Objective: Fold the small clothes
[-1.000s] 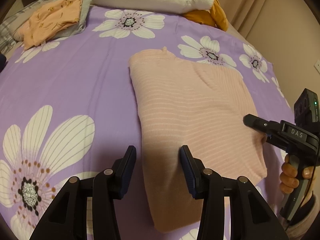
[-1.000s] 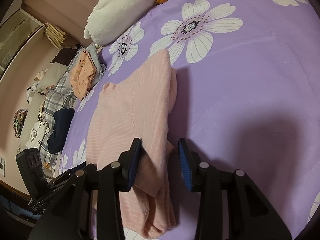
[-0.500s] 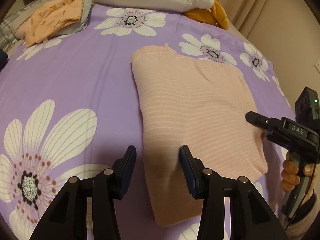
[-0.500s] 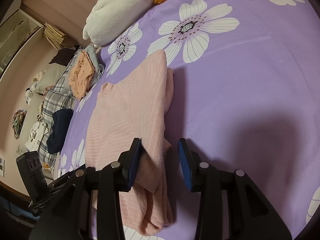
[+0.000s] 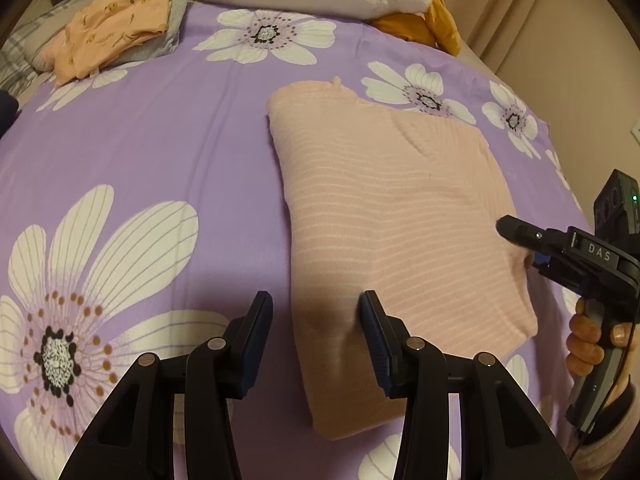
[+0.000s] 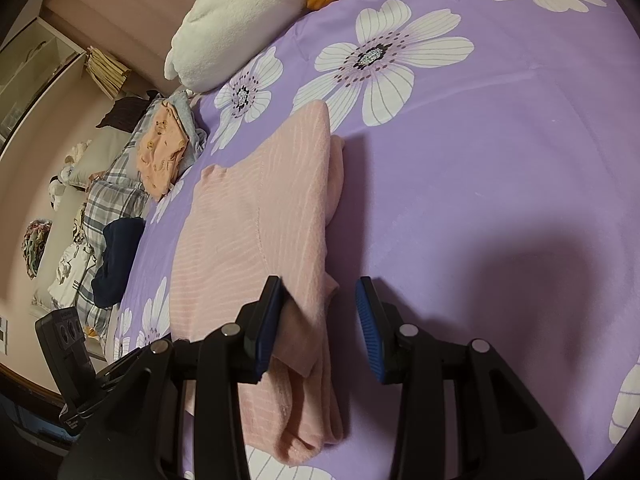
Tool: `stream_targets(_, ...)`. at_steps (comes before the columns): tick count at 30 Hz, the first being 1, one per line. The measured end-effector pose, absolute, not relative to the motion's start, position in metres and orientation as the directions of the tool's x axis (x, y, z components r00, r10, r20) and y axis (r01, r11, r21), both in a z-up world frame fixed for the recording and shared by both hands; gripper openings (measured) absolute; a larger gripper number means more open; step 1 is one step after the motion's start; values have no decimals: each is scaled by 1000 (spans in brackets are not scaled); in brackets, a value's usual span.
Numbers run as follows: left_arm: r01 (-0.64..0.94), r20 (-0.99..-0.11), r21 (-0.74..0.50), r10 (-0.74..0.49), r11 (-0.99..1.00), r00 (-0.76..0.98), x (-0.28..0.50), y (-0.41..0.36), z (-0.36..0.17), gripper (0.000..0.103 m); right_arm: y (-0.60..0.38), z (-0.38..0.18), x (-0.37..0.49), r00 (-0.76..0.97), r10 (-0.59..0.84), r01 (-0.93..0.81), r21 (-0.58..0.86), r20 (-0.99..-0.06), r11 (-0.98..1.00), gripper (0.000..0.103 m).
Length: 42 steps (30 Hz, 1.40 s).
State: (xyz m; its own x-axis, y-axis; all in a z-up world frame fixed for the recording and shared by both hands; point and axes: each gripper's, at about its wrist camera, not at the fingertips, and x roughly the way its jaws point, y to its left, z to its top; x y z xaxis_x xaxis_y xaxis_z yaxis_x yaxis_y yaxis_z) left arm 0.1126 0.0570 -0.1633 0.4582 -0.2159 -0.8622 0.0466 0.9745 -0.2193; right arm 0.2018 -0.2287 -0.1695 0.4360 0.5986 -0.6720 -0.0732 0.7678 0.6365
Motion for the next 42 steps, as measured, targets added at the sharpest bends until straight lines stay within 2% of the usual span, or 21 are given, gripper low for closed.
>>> stream_targets(42,17,-874,-209,-194,978,444,95,67,-166,45,-240,-166,196,452,582,-58,629,-676,775,39)
